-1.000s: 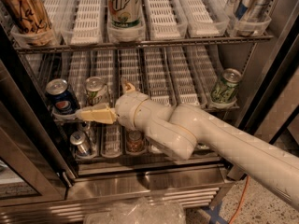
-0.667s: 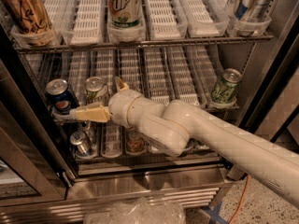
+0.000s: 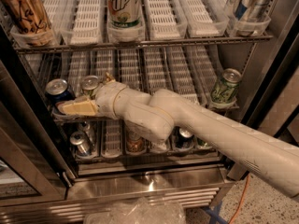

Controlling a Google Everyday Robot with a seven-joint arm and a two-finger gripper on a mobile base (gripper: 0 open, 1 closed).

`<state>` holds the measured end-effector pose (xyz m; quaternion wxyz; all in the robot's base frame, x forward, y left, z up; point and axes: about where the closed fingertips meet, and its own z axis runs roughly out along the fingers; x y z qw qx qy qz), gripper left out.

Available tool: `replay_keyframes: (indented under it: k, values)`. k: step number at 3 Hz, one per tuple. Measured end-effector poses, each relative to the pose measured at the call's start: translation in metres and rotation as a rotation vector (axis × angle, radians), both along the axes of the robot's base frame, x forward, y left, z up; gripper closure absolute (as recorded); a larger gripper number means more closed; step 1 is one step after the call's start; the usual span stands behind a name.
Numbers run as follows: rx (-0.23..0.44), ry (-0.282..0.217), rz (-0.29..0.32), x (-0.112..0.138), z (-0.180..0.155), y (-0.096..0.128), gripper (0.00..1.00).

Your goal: Pick 7up can from middle shelf of fridge

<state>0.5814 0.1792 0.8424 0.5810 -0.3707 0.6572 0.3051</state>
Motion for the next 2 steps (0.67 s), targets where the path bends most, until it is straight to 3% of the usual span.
replay_keyframes:
  k: [1, 2]
  values:
    - [0.000, 0.000, 0.000, 0.0000, 0.0000, 0.0000, 0.17]
    - [0.000, 0.000, 0.000, 0.0000, 0.0000, 0.0001, 0.42]
